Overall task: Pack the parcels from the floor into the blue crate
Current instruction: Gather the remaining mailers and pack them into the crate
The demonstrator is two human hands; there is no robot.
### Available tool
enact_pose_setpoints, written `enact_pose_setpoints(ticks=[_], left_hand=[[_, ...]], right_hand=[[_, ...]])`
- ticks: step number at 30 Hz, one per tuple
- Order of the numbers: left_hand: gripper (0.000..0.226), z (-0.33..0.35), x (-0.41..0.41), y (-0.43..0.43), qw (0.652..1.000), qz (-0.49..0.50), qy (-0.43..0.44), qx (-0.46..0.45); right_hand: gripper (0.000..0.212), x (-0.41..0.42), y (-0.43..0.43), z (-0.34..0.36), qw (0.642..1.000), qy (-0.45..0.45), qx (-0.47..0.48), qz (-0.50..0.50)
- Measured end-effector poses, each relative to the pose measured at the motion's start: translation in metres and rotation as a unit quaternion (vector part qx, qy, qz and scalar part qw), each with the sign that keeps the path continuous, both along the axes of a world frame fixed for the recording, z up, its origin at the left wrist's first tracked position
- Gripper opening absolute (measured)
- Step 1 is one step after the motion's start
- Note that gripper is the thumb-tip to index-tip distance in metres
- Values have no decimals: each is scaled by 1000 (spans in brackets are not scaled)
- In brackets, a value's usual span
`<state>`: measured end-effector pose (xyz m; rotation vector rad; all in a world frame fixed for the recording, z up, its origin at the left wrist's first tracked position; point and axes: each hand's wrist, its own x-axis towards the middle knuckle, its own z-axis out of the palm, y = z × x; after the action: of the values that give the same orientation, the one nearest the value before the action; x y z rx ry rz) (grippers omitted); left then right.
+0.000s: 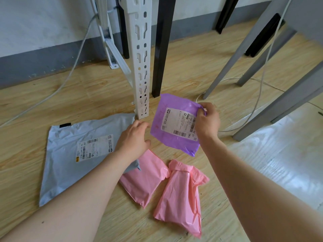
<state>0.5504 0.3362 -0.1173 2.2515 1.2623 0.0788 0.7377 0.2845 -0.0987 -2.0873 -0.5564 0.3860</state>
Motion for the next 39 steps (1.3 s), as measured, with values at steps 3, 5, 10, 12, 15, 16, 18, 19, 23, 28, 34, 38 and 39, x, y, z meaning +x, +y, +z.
enact_pose_setpoints(ticks=[3, 5, 10, 12, 15, 16, 18, 19, 23, 28, 34, 38, 39], left_hand=[[41, -3, -4, -4, 1000, -16, 21, -13], [37, -6, -6, -6, 999, -26, 30, -26], [37, -15, -7, -12, 996, -60, 56, -41], [43, -20, -6, -15, 991, -97, 86, -43], [54, -29, -1, -23, 967, -193, 169, -10], [56, -32, 1, -27, 956, -219, 193, 5], [60, -39, 8, -34, 940, -250, 233, 13], [62, -42, 10, -37, 933, -261, 250, 11], [57, -59, 24, -50, 920, -293, 261, 6], [43, -63, 48, -59, 956, -229, 182, -16], [82, -75, 45, -54, 897, -302, 324, 2], [78, -76, 45, -51, 892, -303, 337, 6], [70, -76, 45, -51, 893, -297, 338, 1]], right_hand=[[24, 2, -2, -8, 996, 70, -4, -53], [37, 4, -5, -13, 989, 126, -20, -71], [51, 10, -13, -15, 967, 247, 11, -58], [43, 14, -16, -16, 961, 275, 4, -32], [30, 20, -23, -22, 962, 268, -50, -25], [29, 21, -25, -24, 964, 259, -56, -29], [26, 24, -31, -27, 968, 240, -64, -38], [25, 23, -33, -29, 969, 236, -68, -39], [22, 22, -41, -38, 970, 231, -68, -42], [20, 30, -48, -43, 973, 208, -81, -52], [21, 42, -60, -45, 976, 191, -84, -67], [16, 40, -62, -48, 974, 196, -94, -63], [17, 39, -62, -49, 974, 197, -96, -60]])
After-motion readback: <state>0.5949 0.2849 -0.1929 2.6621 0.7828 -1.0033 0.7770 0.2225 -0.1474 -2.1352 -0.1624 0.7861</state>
